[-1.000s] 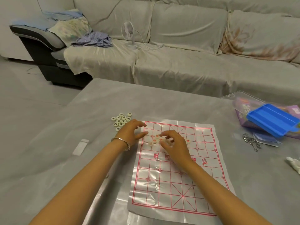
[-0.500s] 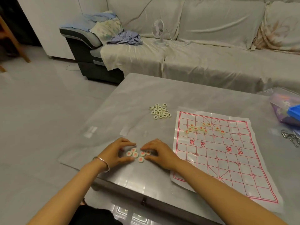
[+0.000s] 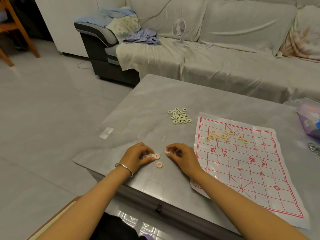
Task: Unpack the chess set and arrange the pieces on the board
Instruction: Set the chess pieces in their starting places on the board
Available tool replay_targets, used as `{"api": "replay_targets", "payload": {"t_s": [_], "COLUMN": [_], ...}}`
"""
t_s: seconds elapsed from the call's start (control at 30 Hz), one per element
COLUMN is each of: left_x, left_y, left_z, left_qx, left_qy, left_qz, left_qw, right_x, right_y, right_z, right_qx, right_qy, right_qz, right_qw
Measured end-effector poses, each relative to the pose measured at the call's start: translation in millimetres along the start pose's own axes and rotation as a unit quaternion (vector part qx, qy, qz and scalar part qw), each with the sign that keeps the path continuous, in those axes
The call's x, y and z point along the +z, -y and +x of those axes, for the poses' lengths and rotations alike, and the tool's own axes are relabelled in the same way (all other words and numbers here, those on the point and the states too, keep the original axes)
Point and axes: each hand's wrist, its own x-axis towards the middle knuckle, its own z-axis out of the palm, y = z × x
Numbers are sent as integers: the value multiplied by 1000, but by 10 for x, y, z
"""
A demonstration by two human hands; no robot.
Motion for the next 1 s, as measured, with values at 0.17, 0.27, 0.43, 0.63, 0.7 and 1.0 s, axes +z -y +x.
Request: {"api": "replay_targets", "payload": {"t_s": [0.17,0.27,0.43,0.63,0.7,1.0], "left_x": [1,157,825,1565,1719,1638], "left_y": [-236,-655,-1413,-1929,-2000,-1944], "left_z": [230,519,1068,1524,1604,1540], "left_qx": [-3,36,84,92,94,110], "left_qy": [-64,-61,20,101,140,133], "left_qz": [-44,-62,-51,0,38,73], "left_qw": [997,996,995,991,985,982], "right_x": [-278,-693,-1508,-1998,-2029,-2001], "right_y": [-40,-182,-722,-1269,-1353,-1408], "right_z": [15,11,-174,-316,-315,-353], "right_qx": [10,36,108,176,173,164], "right_qy": [-37,-80,-179,-221,-204,-197], "right_qz": [21,27,4,-21,-38,-65], "right_qw": [999,996,978,959,963,964]}}
